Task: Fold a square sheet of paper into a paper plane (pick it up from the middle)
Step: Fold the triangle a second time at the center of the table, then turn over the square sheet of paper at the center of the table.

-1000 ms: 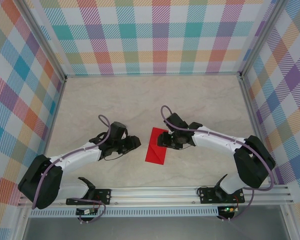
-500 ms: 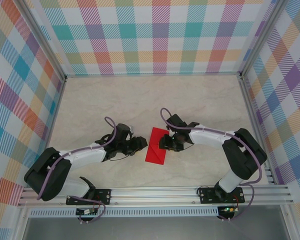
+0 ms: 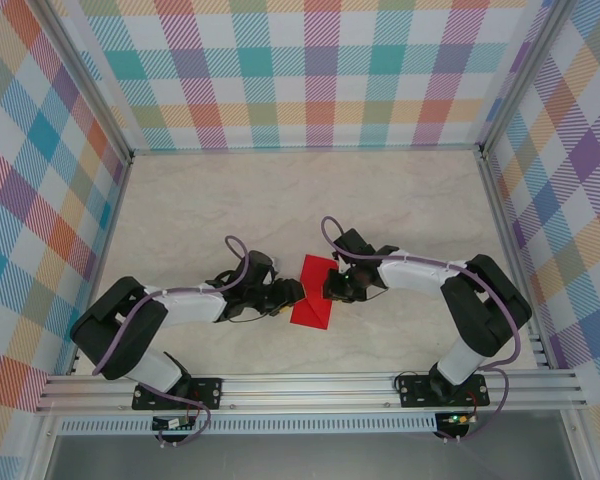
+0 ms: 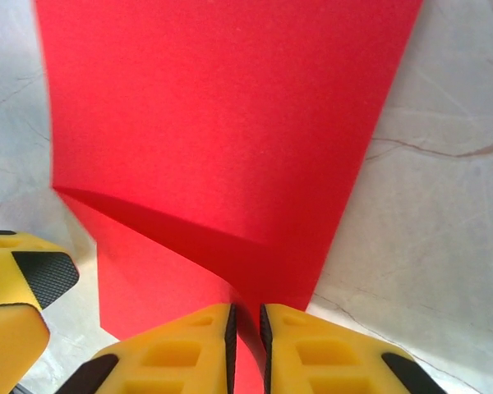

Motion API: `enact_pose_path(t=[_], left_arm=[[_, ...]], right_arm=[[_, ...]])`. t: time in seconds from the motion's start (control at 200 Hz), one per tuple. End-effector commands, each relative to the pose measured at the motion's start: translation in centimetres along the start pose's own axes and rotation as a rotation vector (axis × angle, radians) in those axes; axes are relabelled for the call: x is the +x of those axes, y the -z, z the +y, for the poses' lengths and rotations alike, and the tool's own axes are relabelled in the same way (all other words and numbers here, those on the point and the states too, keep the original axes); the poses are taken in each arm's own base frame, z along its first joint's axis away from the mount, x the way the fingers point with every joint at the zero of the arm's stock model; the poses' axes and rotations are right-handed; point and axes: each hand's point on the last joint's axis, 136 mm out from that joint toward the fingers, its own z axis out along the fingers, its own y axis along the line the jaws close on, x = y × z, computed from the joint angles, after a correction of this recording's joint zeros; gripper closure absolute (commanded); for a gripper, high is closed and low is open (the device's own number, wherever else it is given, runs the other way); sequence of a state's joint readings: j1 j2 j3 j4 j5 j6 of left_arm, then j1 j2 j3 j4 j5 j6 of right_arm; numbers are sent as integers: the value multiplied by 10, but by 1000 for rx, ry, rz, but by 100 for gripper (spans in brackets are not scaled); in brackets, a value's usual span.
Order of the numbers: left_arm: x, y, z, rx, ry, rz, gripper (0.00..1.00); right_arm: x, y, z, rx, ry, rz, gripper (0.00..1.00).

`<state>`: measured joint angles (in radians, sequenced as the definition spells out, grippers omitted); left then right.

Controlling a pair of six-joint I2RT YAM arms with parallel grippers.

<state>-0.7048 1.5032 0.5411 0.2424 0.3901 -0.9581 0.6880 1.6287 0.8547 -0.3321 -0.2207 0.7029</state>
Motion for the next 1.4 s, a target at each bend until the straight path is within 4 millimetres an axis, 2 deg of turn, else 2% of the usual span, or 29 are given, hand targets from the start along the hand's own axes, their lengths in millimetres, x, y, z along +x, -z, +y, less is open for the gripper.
enact_pose_path(t=[0.0, 0.19, 0.47, 1.005, 1.165, 1.395], left_arm=[[0, -4, -17, 49, -22, 11, 52], [3, -11, -23, 72, -41, 32, 54], [1, -20, -38, 99, -89, 49, 63], [2, -35, -33, 74, -117, 85, 78], [0, -38, -32, 66, -128, 83, 86], [-6, -34, -27, -2, -165, 60, 95]], right_arm=[[1, -2, -5, 5, -23, 0, 84], [1, -1, -9, 11, -36, -5, 84], [2, 0, -11, 14, -40, -3, 84], [1, 5, -12, 10, -46, -14, 82], [-4, 21, -18, 61, -38, -66, 74], [-9, 59, -33, 169, -35, -188, 46]])
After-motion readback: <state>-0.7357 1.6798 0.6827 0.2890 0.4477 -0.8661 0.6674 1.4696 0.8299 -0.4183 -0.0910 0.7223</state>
